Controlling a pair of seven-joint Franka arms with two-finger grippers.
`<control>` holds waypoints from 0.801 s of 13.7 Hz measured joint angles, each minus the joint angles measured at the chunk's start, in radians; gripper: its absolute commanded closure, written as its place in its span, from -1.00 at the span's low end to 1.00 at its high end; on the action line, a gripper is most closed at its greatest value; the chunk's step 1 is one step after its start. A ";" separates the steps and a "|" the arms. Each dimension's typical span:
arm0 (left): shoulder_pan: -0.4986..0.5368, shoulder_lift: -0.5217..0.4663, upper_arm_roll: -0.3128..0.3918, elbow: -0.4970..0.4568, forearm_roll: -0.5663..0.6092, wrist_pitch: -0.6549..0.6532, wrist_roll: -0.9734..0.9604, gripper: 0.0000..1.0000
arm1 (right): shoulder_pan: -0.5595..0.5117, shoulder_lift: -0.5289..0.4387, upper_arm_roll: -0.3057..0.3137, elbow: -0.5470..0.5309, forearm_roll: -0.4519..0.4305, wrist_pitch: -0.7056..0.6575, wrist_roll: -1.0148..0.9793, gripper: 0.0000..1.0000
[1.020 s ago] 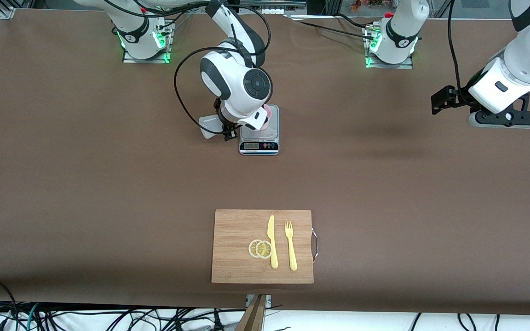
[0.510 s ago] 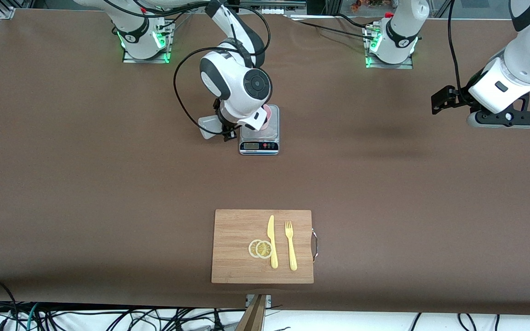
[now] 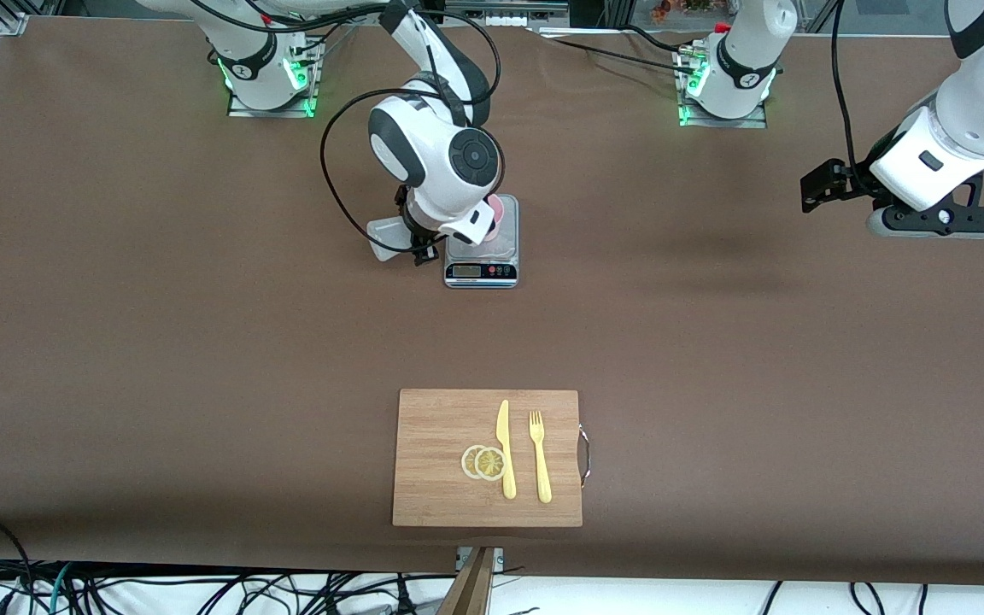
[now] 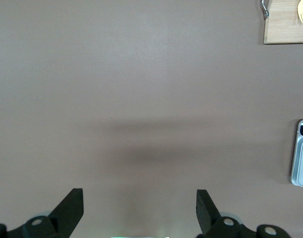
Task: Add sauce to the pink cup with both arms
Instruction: 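Tilt the bottle nozzle into the cup and squeeze sauce in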
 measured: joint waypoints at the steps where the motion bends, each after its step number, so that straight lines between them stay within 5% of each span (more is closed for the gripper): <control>1: 0.000 0.000 0.000 0.000 0.000 0.000 0.000 -1.00 | 0.000 -0.003 0.000 0.000 0.002 0.001 -0.001 1.00; 11: 0.000 0.000 0.000 0.000 0.000 0.000 0.000 -1.00 | -0.003 -0.022 -0.011 0.000 0.053 0.054 -0.025 1.00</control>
